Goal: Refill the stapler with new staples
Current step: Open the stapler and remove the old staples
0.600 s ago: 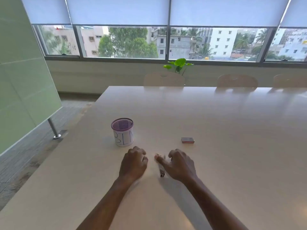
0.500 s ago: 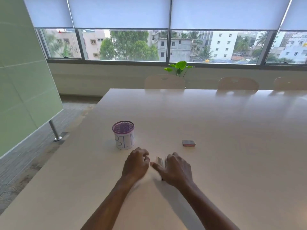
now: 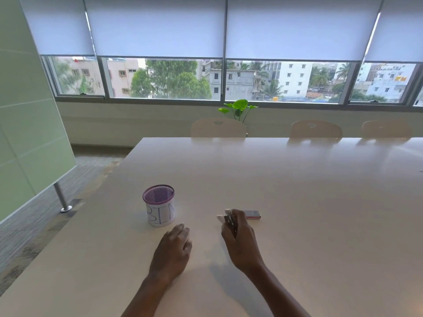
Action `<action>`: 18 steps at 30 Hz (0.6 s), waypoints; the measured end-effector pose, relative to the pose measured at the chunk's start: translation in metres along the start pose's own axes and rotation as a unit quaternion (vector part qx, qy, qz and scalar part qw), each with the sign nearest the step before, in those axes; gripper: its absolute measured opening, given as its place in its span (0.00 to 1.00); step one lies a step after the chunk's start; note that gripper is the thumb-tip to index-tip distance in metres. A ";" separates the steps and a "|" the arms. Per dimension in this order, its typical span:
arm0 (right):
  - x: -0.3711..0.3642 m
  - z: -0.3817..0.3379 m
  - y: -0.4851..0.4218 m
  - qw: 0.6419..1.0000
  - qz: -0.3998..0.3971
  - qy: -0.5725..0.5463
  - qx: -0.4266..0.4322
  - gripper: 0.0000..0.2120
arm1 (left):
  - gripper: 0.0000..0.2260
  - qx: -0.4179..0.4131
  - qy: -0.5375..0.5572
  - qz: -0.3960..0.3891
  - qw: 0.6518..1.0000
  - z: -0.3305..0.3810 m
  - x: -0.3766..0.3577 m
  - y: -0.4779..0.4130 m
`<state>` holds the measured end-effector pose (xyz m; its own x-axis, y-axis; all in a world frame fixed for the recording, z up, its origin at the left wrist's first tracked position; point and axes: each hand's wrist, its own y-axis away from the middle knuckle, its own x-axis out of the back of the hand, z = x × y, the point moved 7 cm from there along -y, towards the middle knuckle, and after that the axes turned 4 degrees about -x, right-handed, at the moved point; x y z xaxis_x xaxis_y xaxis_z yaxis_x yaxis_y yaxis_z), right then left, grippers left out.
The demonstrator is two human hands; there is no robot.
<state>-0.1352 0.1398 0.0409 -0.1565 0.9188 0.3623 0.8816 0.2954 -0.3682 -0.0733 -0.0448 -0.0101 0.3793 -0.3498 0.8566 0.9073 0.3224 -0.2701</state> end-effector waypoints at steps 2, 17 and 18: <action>-0.001 0.000 0.002 1.000 -0.001 0.000 0.014 0.11 | 0.18 -0.001 0.003 -0.003 1.000 -0.003 -0.002 -0.001; 0.030 -0.027 0.010 0.958 0.151 0.196 0.143 0.18 | 0.18 0.007 0.008 -0.012 1.000 -0.005 -0.004 -0.002; 0.029 -0.026 0.010 0.958 0.148 0.203 0.141 0.17 | 0.17 0.008 0.010 -0.011 1.000 -0.005 -0.004 -0.002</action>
<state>-0.1194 0.1629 0.0707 0.3182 0.8128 0.4879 0.6961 0.1491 -0.7023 -0.0753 -0.0486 -0.0156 0.3632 -0.3735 0.8536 0.9125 0.3278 -0.2449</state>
